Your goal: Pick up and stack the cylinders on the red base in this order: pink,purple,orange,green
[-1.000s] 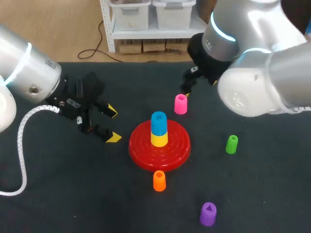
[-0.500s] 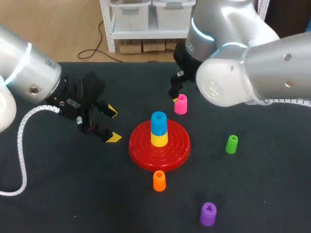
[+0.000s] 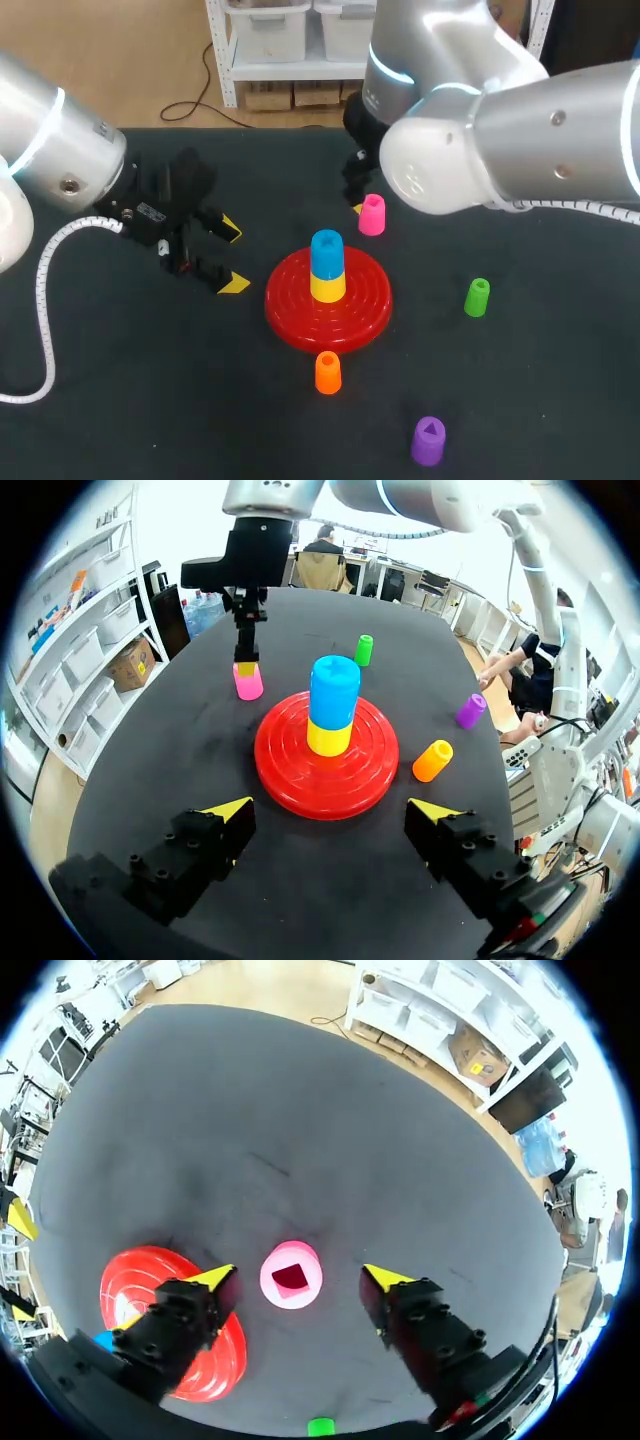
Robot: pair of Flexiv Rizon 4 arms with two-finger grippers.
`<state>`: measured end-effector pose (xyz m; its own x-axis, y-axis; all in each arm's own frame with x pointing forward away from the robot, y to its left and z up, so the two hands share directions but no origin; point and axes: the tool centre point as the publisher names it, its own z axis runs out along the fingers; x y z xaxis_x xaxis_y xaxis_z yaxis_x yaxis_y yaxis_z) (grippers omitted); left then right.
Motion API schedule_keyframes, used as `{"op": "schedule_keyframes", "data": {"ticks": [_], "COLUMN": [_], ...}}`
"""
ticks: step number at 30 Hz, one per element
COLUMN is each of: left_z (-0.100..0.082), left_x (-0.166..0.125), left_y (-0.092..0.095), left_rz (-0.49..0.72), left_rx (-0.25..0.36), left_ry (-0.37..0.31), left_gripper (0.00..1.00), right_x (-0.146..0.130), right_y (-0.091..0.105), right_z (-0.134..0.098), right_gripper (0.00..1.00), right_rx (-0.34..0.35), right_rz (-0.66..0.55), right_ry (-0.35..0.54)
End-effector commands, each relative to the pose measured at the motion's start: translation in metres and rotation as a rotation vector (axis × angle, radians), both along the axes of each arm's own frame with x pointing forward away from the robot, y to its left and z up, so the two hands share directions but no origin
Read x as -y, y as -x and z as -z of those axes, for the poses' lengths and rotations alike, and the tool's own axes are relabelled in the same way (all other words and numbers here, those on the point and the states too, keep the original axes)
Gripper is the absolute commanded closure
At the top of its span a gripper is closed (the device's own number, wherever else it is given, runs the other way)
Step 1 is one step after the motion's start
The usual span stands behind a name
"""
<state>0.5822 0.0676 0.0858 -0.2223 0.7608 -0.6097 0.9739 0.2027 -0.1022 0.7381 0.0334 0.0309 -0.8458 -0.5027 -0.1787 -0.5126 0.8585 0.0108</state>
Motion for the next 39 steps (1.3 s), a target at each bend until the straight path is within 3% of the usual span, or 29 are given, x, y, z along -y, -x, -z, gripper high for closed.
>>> {"op": "schedule_keyframes", "data": {"ticks": [1, 2, 3, 24, 30, 37, 39], "left_z": [0.0, 0.0, 0.0, 0.0, 0.0, 0.0, 0.0], "left_x": [0.0, 0.0, 0.0, 0.0, 0.0, 0.0, 0.0], "left_y": [-0.001, -0.001, -0.001, -0.001, -0.001, -0.001, -0.001], "left_rz": [0.001, 0.001, 0.001, 0.001, 0.001, 0.001, 0.001], "left_rx": [-0.002, -0.002, -0.002, -0.002, -0.002, -0.002, -0.002], "left_ry": [-0.003, -0.003, -0.003, -0.003, -0.003, -0.003, -0.003], "left_gripper": [0.0, 0.0, 0.0, 0.0, 0.0, 0.0, 0.0], "right_x": [0.002, 0.002, 0.002, 0.001, 0.001, -0.001, -0.001], "right_y": [0.004, 0.006, 0.006, 0.009, 0.007, 0.006, 0.006], "right_z": [0.0, -0.001, -0.002, 0.003, 0.004, 0.009, 0.009], "right_gripper": [0.4, 0.5, 0.51, 0.51, 0.56, 0.69, 0.81], "right_rx": [0.015, 0.015, 0.016, 0.02, 0.015, 0.007, 0.007], "right_rz": [-0.001, -0.002, -0.006, -0.024, -0.02, -0.018, -0.018], "right_ry": [0.0, -0.001, -0.001, 0.005, 0.003, 0.01, 0.012]}}
